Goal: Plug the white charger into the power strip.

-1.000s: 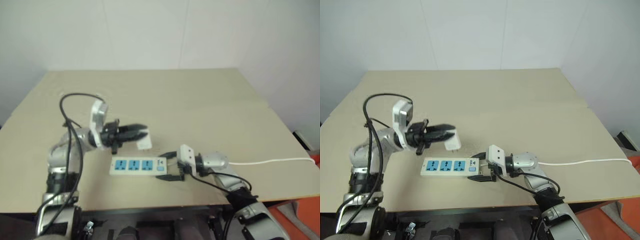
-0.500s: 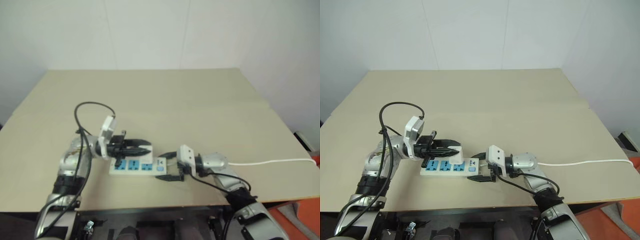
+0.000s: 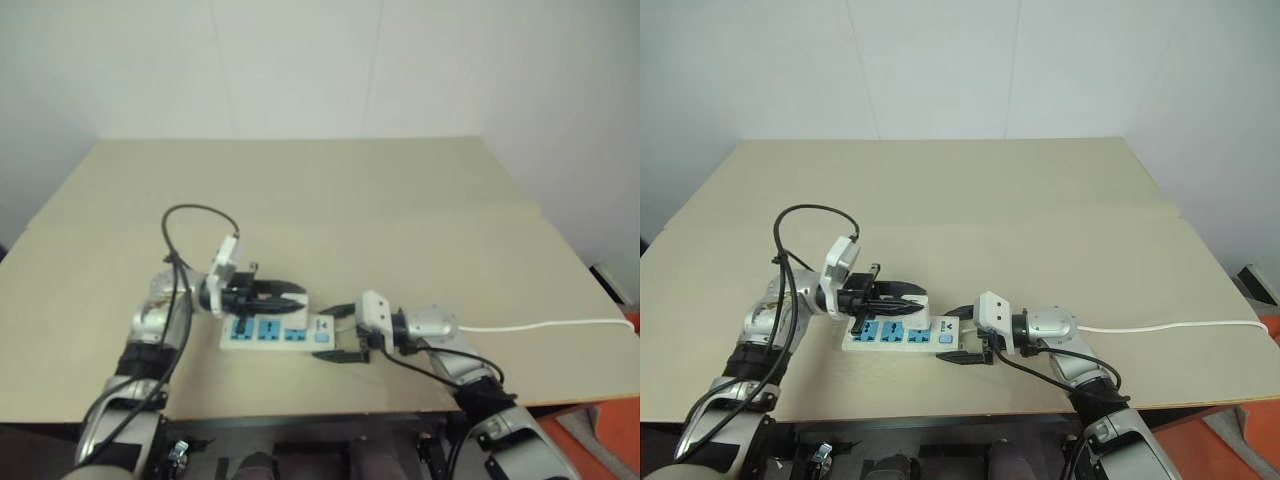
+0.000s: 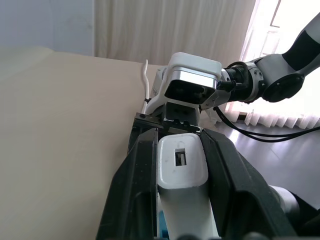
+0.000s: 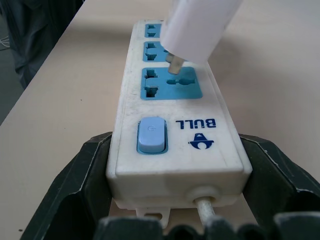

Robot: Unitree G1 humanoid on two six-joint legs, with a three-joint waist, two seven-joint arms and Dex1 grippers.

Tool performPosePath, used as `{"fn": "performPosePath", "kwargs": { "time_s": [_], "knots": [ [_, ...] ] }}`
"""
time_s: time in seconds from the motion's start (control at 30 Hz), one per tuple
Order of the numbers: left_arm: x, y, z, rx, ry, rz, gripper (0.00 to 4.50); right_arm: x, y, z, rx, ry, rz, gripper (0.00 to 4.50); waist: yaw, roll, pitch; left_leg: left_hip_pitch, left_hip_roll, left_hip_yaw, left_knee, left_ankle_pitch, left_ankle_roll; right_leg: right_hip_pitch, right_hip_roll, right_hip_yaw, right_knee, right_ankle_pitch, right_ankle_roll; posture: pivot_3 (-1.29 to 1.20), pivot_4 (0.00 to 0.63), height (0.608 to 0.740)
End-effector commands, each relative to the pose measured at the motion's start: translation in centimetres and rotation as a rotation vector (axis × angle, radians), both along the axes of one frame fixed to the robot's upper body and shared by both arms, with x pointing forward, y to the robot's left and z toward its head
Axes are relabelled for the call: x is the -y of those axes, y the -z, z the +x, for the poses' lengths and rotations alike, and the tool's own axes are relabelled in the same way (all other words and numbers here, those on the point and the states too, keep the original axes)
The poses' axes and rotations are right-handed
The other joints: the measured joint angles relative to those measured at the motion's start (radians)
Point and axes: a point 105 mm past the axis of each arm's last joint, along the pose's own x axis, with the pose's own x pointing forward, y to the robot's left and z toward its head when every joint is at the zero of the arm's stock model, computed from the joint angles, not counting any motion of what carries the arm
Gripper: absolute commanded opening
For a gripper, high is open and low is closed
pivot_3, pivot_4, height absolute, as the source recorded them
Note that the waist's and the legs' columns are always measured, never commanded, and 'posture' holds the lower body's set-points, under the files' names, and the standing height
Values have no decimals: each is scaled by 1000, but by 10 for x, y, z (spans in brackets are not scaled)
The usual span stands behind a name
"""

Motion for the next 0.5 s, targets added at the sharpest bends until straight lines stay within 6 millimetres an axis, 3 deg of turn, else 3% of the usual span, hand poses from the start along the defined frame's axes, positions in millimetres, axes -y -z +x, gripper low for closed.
{"fn": "performPosePath", "kwargs": {
  "time_s": [0.03, 0.5],
  "knots": [
    [2, 0, 0, 29, 25, 28, 1005, 0, 1, -3, 28, -17, -27, 3427, 1, 0, 0, 0, 0, 0, 0, 0, 0, 0, 0, 0, 0, 0, 0, 0, 150, 740],
    [2, 7, -2, 4, 45, 70, 1005, -1, 2, -2, 36, -7, -31, 3427, 0, 0, 0, 1, 0, 0, 0, 0, 0, 1, 0, 0, 0, 0, 0, 0, 150, 740]
  ]
}}
